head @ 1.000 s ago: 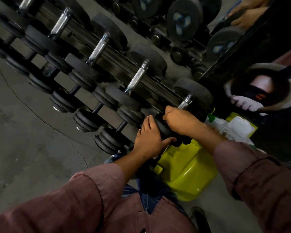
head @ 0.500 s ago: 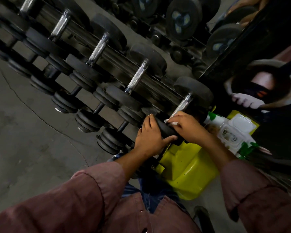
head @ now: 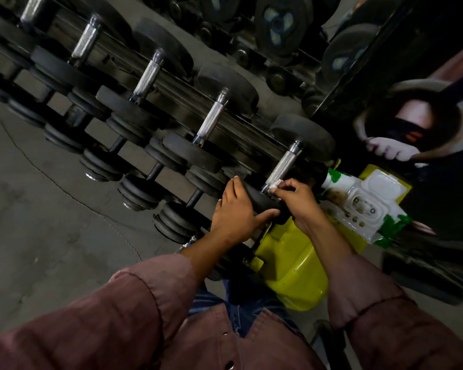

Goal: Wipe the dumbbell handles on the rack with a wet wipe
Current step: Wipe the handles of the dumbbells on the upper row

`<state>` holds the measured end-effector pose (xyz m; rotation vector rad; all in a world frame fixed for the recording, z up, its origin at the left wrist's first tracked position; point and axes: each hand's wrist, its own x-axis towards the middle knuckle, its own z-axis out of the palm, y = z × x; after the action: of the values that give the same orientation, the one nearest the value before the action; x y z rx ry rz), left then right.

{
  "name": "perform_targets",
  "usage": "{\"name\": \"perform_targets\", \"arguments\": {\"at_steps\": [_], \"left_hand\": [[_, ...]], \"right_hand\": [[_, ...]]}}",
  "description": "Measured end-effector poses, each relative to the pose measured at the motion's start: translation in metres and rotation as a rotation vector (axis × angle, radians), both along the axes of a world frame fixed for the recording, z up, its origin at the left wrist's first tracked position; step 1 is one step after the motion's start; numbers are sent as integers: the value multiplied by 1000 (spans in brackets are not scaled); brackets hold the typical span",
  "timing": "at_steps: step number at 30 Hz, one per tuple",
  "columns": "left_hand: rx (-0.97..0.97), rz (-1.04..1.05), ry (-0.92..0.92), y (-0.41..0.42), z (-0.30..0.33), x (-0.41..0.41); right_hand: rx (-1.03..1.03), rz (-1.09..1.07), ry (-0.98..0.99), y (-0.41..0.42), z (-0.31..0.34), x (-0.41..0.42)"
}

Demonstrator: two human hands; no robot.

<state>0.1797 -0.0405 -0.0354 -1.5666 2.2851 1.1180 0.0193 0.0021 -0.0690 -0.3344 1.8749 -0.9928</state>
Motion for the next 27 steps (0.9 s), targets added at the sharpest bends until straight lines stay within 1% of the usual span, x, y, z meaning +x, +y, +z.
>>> {"name": "perform_targets", "arguments": {"at_steps": [4,6,8,10,12,13,15,18,21,24,26,27], "left_hand": [[-13,-3,-3,1,1,-1],[-8,-6,-2,1,2,-1],[-2,-10,-4,1,3,-1],[-7,-14,-11,1,3,-1],[-9,-16,-18,1,2,-1],[-9,-16,-21,1,2,-1],[-10,-15,-23,1,1,-1],[-8,-6,-22,2,0,-2],[2,-10,-32,1,0,-2],[1,-7,-41,1,0,-1],[-5,-13,-40,1,-1,-1],[-4,-18,-39,1,-1,0]], "right_hand": [[25,-43,-153,-2,3,-5],[29,-95,-265,-3,5,-9],[-27,-199,-381,-7,5,-14],[-126,-355,-484,-12,2,-18],[-174,-479,-541,-16,-1,-20],[-168,-472,-544,-16,-3,-19],[-103,-329,-495,-12,-4,-15],[3,-83,-340,-8,-2,-12],[79,100,-164,-11,-4,-13],[118,145,-147,-14,-3,-14],[89,85,-242,-16,-3,-16],[38,15,-318,-18,-4,-18]]}}
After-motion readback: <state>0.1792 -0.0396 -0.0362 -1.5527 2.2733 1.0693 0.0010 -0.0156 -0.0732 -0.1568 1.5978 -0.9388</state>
